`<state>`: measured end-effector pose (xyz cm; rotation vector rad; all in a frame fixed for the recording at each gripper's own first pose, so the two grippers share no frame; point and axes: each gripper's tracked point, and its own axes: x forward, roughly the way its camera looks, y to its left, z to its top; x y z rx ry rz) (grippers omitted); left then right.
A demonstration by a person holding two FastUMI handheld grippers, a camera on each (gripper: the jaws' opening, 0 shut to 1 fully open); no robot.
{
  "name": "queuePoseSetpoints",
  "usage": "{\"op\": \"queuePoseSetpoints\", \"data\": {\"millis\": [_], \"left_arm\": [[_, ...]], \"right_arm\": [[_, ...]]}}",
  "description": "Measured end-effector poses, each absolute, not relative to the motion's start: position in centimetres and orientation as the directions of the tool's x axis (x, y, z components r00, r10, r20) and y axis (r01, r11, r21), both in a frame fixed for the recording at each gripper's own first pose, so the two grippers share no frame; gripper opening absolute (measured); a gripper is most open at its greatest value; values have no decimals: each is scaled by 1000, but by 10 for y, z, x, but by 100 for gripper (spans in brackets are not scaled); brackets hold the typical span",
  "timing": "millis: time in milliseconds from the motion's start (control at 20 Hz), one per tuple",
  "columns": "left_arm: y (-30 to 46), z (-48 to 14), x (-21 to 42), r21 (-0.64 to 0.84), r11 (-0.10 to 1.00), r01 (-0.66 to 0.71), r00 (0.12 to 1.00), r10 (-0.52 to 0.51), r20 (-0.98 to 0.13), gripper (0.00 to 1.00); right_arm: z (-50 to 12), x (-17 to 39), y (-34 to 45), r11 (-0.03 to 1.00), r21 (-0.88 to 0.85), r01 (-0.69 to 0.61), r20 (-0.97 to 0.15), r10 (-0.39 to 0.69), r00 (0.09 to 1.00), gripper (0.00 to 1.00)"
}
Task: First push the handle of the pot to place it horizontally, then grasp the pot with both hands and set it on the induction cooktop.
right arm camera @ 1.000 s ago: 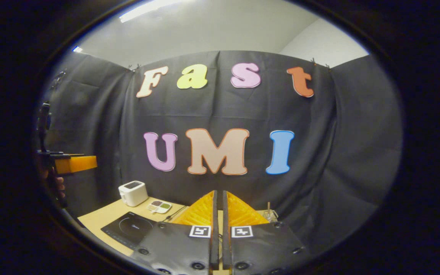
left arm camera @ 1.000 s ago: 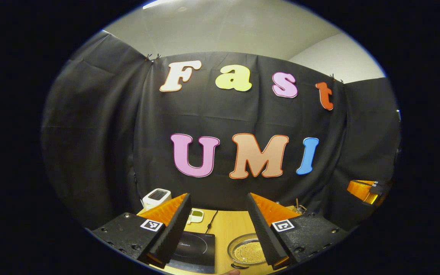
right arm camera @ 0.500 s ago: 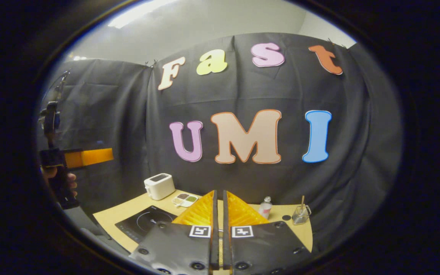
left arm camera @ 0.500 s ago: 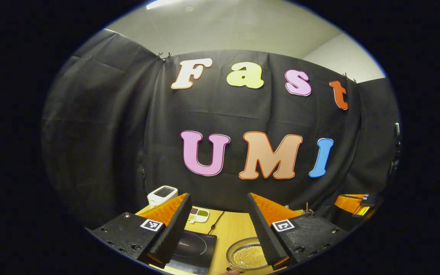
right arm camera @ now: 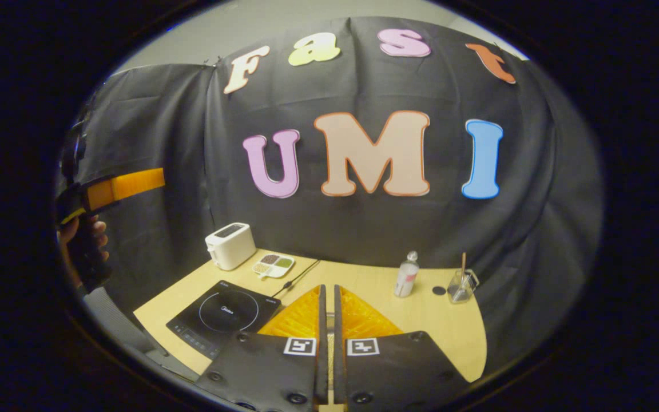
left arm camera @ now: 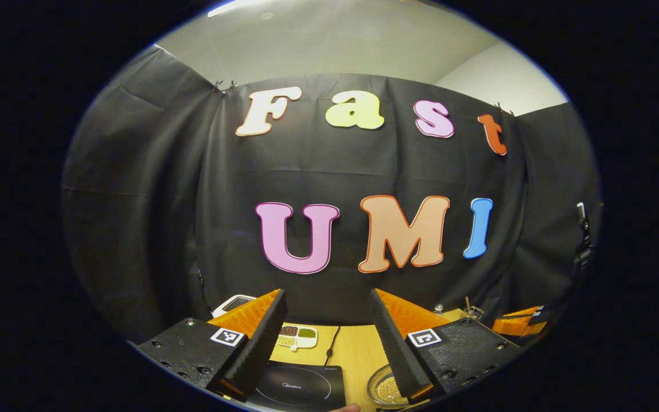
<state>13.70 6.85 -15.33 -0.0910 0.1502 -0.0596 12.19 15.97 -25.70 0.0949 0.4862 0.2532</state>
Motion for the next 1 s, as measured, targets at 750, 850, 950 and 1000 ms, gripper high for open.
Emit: {"op": "queuePoseSetpoints", "data": {"millis": [750, 850, 950, 1000], "left_arm": [[106, -231, 148, -138, 972, 191, 956, -216, -201, 84], [112, -237, 145, -147, 973, 179, 956, -208, -209, 89], [122, -244, 143, -144, 977, 159, 956, -188, -224, 89], [126, -247, 142, -146, 978, 149, 957, -180, -230, 89]], "right_arm": [[-433, 21, 214, 981, 192, -16, -807, 167, 567, 2], [-449, 9, 219, 980, 198, -10, -832, 174, 527, 2], [-463, -2, 225, 979, 203, -18, -853, 186, 487, 3], [-471, -8, 226, 980, 198, -23, -866, 186, 465, 3]]}}
